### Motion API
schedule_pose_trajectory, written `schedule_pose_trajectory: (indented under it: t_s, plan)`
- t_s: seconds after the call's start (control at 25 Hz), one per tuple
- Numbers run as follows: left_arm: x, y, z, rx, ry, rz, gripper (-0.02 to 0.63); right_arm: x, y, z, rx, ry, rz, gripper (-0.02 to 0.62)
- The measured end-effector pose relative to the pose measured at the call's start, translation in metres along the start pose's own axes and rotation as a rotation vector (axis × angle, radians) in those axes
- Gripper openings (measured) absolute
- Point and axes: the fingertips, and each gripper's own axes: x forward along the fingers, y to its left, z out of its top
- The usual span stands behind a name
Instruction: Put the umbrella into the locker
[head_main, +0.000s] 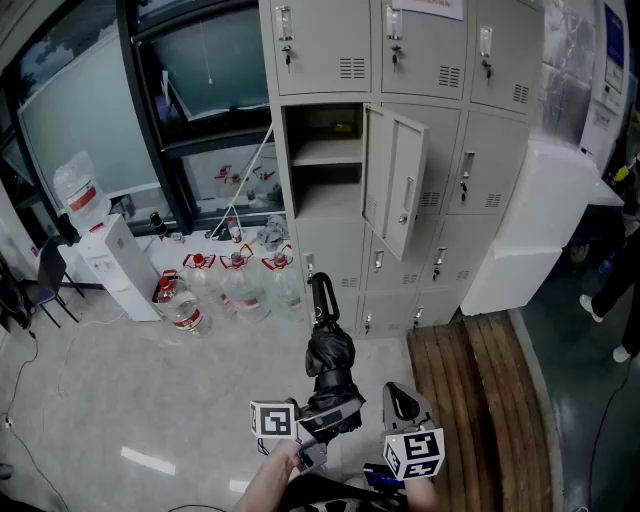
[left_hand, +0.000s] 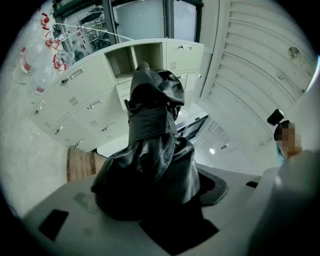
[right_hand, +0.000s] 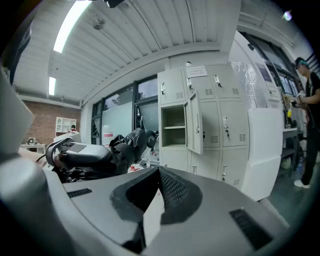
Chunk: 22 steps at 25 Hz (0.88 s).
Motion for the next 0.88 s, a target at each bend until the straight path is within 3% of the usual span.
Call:
schedule_pose_trajectory:
  t_s: [0.44, 0.6, 0.72, 0.88]
  plan:
    - [-0.010, -0.005, -0.002, -0.005, 0.002, 0.028, 0.284, -0.005, 0.015, 0.009, -0.019, -0.012, 0.020, 0.000]
    - [-0.008, -0.006, 0.000, 0.004, 0.001, 0.023, 0.284, -0.005, 0.011, 0.011, 0.012, -0.017, 0.023, 0.000]
    - [-0.007, -0.006, 0.001, -0.037, -0.021, 0.003, 0.284, -0.003, 0.006, 0.010, 0.011, -0.020, 0.023, 0.000]
    - [-0.007, 0.007, 0.014, -0.005, -0.028, 0.025, 0.284, 0.009, -0.005, 0.014, 0.003, -0.020, 0.026, 0.000]
